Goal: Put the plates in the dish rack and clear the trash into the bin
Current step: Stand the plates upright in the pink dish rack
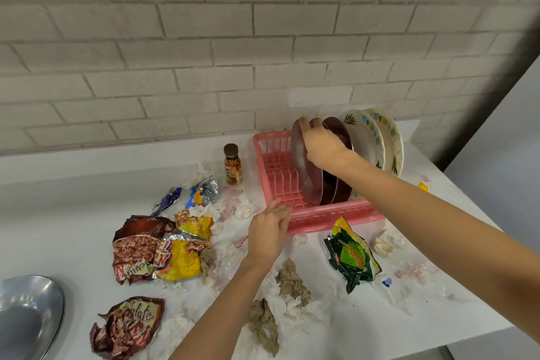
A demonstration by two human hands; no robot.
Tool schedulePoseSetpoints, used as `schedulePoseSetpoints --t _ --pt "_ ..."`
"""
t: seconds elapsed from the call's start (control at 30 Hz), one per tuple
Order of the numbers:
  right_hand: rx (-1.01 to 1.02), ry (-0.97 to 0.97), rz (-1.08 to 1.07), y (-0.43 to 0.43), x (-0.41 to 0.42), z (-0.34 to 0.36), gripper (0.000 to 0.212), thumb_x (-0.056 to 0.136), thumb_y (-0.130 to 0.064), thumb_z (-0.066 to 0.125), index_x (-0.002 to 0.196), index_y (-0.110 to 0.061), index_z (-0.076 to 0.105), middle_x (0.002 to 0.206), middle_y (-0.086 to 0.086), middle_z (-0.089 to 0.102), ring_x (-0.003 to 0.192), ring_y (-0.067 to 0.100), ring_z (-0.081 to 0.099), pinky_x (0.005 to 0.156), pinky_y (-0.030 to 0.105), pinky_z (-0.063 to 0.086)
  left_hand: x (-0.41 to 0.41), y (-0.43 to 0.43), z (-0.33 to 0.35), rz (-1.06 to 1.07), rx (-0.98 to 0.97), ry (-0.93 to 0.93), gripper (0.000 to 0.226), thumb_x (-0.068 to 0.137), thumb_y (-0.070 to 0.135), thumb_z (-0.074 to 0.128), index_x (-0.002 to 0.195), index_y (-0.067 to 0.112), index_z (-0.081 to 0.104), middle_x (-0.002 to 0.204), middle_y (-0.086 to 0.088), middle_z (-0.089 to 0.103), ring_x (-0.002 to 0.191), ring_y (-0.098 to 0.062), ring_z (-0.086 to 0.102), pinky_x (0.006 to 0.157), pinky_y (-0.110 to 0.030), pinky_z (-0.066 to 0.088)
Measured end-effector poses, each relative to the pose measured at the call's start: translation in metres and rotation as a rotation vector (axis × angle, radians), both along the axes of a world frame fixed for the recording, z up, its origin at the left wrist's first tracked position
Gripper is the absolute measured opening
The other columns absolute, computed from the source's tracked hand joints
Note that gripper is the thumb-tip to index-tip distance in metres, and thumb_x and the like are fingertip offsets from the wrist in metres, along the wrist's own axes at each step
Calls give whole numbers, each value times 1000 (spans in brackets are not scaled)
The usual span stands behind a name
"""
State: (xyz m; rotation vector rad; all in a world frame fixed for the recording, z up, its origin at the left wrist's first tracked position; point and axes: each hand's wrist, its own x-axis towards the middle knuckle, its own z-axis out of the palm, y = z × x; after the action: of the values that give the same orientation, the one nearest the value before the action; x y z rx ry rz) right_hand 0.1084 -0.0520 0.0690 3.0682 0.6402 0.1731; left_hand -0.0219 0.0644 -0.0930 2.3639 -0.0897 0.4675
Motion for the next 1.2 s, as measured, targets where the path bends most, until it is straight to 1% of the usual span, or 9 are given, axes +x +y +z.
schedulePoseSetpoints --t 0.23,0.47,0.57,0.67,0.77,0.83,0.9,1.03,1.2 --pt "-30 -73 50 -3 -10 6 59 81 9 57 137 1 39 133 27 41 120 39 48 89 36 47 1 2 0 -5 15 22 25 95 16 60 117 20 71 120 8 69 131 -5 48 105 -29 45" --pt "41 -60 73 -10 -15 6 54 79 9 58 131 2 46 131 23 42 121 38 46 77 36 50 0 2 0 -1 1 24 24 96 15 59 116 20 72 119 9 69 130 -3 47 101 -30 48" --pt "96 -95 113 -12 -20 6 47 77 8 58 122 2 52 127 22 45 120 37 45 83 38 52 -1 2 4 -5 10 42 26 97 17 57 119 21 70 124 9 67 130 4 38 104 -31 46" --pt "151 -146 224 -11 -32 2 40 75 4 56 115 -1 60 122 20 50 114 37 47 96 42 45 -6 -4 6 -23 37 100 38 98 19 55 135 21 57 147 5 48 143 -2 24 113 -27 30" --pt "204 -103 349 -12 -55 -8 41 82 -1 56 122 -3 61 125 18 52 120 34 47 102 42 41 -20 -10 9 -54 -45 161 55 96 25 57 149 25 39 160 7 24 148 -7 12 120 -34 23" --pt "229 -57 415 -13 -70 -19 40 83 -1 56 123 -3 61 130 19 51 128 34 43 106 44 40 -32 -7 15 -70 -83 121 57 95 23 58 148 28 39 158 11 26 146 -5 17 119 -31 24" --pt "224 -28 459 -13 -81 -32 41 83 -1 56 123 -3 62 136 19 49 135 34 38 111 45 37 -44 2 21 -54 -107 74 54 94 20 58 145 31 42 154 18 25 141 3 18 116 -18 21" --pt "173 11 635 -1 -104 -60 40 81 -2 58 121 -7 63 138 16 49 138 31 35 115 42 33 -73 36 24 57 -114 55 57 94 20 57 147 28 39 158 16 19 144 2 15 113 -18 26" --pt "225 30 825 33 -134 -90 38 73 -2 61 109 -15 63 134 10 53 134 28 40 108 36 40 -132 92 22 180 -136 62 46 93 19 60 136 32 51 152 22 31 140 4 27 110 -17 27"
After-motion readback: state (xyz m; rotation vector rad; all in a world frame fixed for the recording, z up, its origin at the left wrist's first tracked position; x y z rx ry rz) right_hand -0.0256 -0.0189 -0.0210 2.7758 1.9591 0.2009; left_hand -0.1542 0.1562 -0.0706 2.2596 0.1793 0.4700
